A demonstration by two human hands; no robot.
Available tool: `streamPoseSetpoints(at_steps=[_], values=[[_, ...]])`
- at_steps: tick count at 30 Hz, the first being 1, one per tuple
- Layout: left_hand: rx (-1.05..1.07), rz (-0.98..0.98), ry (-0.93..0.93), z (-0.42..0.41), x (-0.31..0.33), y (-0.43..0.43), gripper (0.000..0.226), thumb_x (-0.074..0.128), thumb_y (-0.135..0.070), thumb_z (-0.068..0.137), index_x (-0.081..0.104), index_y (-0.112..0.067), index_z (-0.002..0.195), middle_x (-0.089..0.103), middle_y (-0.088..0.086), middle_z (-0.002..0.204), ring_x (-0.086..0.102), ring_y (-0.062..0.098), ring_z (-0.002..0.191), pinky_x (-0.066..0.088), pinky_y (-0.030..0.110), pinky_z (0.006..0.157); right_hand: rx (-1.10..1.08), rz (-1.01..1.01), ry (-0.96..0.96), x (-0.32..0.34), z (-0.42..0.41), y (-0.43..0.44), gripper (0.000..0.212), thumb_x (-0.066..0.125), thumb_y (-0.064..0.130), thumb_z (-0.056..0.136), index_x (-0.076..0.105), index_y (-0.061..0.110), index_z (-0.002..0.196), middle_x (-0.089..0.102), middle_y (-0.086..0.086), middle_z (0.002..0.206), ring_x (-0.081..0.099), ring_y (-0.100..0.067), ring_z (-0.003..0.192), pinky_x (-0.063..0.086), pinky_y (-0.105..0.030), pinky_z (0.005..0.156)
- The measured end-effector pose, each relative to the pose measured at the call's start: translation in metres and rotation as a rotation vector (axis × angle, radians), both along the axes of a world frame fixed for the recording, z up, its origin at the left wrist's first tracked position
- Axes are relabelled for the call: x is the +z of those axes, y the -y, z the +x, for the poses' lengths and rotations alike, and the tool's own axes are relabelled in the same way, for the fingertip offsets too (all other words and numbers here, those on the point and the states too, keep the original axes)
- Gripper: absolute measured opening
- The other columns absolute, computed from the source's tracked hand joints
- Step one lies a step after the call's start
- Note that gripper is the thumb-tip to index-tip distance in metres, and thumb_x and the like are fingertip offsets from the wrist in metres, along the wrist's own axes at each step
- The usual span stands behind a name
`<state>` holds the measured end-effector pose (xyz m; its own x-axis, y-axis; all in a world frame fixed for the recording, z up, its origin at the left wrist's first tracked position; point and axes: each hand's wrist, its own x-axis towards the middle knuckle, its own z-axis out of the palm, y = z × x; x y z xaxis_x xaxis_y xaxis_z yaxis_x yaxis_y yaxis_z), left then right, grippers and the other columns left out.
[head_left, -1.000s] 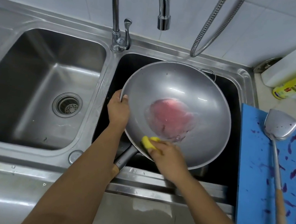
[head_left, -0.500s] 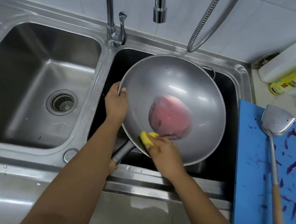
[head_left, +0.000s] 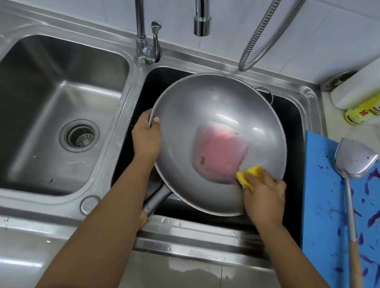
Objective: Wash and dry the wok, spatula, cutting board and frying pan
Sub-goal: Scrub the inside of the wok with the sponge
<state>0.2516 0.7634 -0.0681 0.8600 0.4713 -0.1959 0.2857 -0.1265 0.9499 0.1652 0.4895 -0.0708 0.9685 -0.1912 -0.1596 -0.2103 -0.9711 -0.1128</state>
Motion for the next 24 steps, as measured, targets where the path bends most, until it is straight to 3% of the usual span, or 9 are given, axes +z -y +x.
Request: streamPoseSetpoints(at_steps=[4,11,16,20,24], values=[[0.020,-0.004,-0.013,-0.005,0.001,-0.004,0.030,0.044,-0.017,0.101,0.056,-0.015,0.128,0.062,-0.002,0.108,0.059,0.010,0.092,0.045,0.020,0.080,0.022,-0.018,0.035,0.002,0.003,0.000,0.031,0.061,0.025,0.091,0.068,0.035,0.119,0.048,0.001,0.146,0.038,-0.034,0.110,0.039,-0.039,0.094],[0.109,-0.027,-0.035,-0.017,0.002,-0.009,0.030,0.045,-0.018,0.101,0.056,-0.015,0.129,0.061,-0.001,0.111,0.059,0.016,0.099,0.047,0.027,0.086,0.109,0.000,0.065,0.009,0.023,0.019,0.035,0.061,0.014,0.089,0.069,0.034,0.117,0.046,-0.001,0.147,0.037,-0.034,0.110,0.041,-0.043,0.096],[0.168,0.009,-0.035,-0.023,0.004,-0.009,0.031,0.044,-0.016,0.101,0.057,-0.011,0.129,0.060,-0.002,0.108,0.056,0.012,0.092,0.040,0.003,0.064,0.172,-0.024,0.105,0.008,0.037,0.024,0.032,0.067,0.011,0.085,0.072,0.029,0.111,0.050,-0.007,0.143,0.039,-0.038,0.105,0.042,-0.045,0.091],[0.200,-0.006,-0.026,-0.026,0.005,-0.004,0.028,0.045,-0.016,0.101,0.058,-0.011,0.125,0.062,0.000,0.109,0.057,0.013,0.095,0.042,0.020,0.079,0.229,-0.021,0.107,0.005,0.047,0.031,0.029,0.069,0.015,0.085,0.072,0.027,0.112,0.050,-0.010,0.143,0.040,-0.040,0.107,0.041,-0.047,0.092],[0.226,-0.022,-0.004,-0.028,0.002,0.000,0.027,0.047,-0.016,0.100,0.059,-0.014,0.124,0.062,-0.001,0.108,0.060,0.015,0.098,0.045,0.024,0.084,0.238,-0.145,0.186,0.005,0.043,0.028,0.026,0.074,0.022,0.082,0.073,0.026,0.107,0.060,-0.011,0.133,0.050,-0.040,0.095,0.042,-0.046,0.087]])
